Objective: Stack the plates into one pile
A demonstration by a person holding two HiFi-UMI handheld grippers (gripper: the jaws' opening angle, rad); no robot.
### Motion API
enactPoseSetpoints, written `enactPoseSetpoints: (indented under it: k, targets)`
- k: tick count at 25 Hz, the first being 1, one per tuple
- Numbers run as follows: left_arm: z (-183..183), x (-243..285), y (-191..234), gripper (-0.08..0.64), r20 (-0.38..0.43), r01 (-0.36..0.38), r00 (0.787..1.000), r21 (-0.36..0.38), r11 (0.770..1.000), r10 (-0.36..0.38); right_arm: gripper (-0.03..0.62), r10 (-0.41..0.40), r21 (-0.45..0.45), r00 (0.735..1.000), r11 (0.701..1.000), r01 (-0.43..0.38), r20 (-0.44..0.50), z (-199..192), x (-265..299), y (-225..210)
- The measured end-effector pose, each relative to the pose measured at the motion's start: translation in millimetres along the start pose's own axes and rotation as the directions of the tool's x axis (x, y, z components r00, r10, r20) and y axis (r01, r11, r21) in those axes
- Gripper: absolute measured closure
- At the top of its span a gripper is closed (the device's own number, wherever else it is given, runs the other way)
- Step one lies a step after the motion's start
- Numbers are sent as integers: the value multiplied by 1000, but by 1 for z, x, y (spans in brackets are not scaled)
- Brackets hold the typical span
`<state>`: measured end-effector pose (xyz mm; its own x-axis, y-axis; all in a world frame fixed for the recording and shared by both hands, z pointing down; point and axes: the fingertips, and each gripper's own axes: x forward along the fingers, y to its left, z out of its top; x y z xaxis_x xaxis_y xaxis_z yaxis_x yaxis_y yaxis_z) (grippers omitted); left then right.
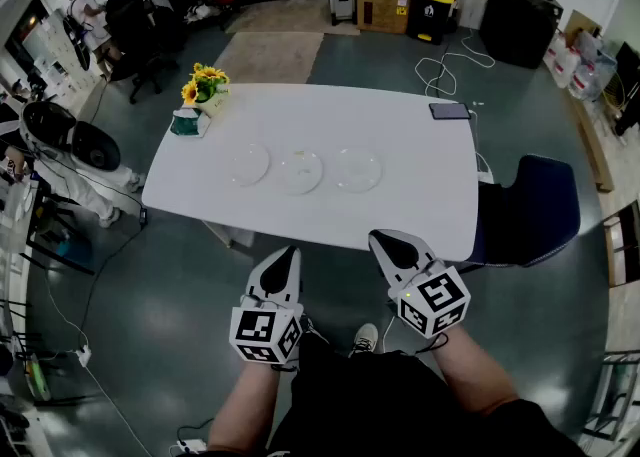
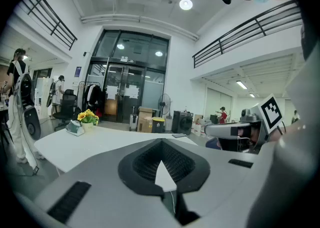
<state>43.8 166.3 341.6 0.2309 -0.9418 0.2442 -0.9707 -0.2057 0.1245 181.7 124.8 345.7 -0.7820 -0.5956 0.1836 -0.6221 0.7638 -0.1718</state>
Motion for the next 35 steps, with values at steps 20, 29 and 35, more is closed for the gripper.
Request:
enactPoseSetpoints:
  k: [20, 29, 35]
  targets:
    - [23, 7, 7, 541, 45, -29, 999, 53, 998, 27, 574, 26, -42, 997, 999, -23, 70, 22, 5, -7]
    - [44, 21, 20, 528, 82, -51, 996, 85, 995, 44, 522, 47, -52, 993, 998, -41, 111, 42, 20, -22]
    - [41, 37, 46, 366, 92, -76, 993, 80, 994, 69, 428, 62, -81, 992, 995, -53, 110, 40, 43, -23]
